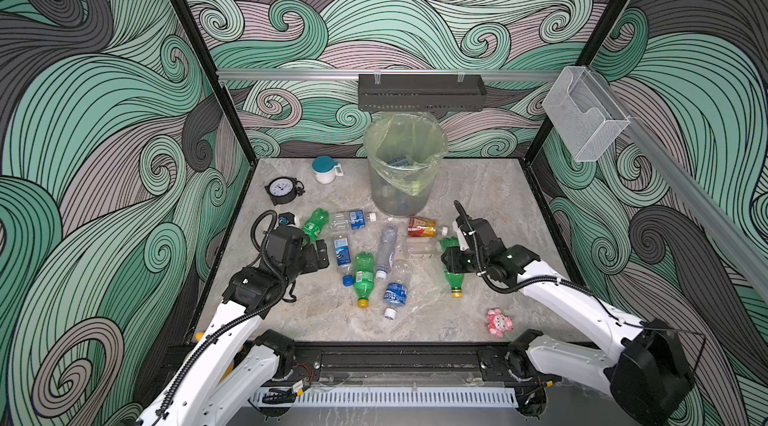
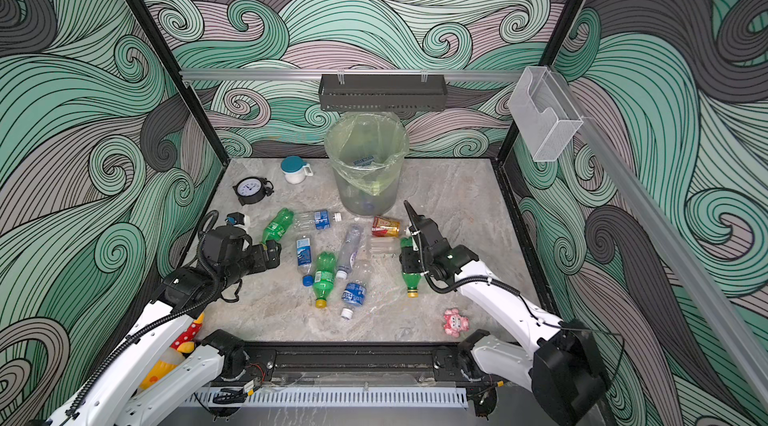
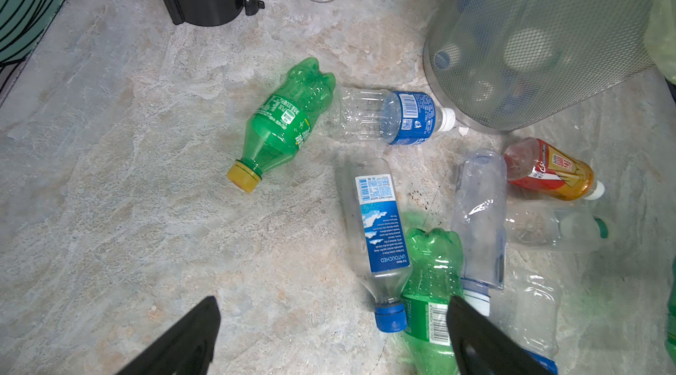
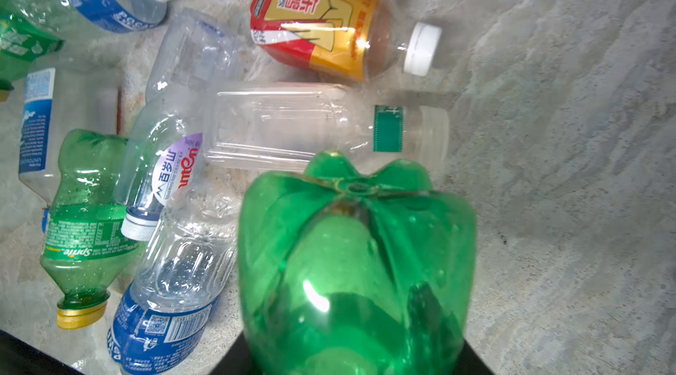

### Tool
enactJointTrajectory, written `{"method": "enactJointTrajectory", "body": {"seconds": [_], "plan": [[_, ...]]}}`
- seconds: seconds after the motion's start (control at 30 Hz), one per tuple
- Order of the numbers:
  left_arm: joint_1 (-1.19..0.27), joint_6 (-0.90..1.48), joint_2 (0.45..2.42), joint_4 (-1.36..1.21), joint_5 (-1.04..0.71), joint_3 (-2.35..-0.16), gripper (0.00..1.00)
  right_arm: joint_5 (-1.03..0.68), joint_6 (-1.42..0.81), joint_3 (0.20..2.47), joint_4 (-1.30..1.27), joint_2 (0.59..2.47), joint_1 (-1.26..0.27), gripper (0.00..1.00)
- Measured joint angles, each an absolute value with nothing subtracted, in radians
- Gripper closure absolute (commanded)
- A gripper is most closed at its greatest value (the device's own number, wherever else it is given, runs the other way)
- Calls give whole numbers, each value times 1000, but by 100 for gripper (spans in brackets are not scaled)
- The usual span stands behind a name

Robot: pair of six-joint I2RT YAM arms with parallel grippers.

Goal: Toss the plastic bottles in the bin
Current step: 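Carry the green bottle over the bin and open the right gripper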

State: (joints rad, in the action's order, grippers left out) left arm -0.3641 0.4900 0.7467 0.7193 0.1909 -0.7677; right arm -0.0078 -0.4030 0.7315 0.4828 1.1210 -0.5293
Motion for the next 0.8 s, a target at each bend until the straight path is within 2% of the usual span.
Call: {"method": "enactJointTrajectory", "body": {"seconds": [0.2,0.37,0.4,0.47,0.5,0.63,0.73,0.8], "plan": [[-361,491,777,702,195,-768,2,-52,-374,815,495,1102,-489,52],[-361,496,807,686,194,-768,3,-112,-323,1246,493,1262,-467,55],[-361,501,811,677,194,-768,3,-124,-317,1378,475,1329,-463,48],[-361,510,817,663,194,-768,3,-134,-317,1600,424,1454,-456,18],[-361,516,821,651,194,-768,3,-135,-319,1709,396,1520,-453,11],[-361,534,836,622,194,-768,3,-136,-322,1952,349,1693,-444,7],[-361,535,856,621,199,-771,3,-136,-316,1896,344,1692,-437,3],[-361,534,869,625,206,-778,3,-136,-306,1755,327,1624,-432,0]]}}
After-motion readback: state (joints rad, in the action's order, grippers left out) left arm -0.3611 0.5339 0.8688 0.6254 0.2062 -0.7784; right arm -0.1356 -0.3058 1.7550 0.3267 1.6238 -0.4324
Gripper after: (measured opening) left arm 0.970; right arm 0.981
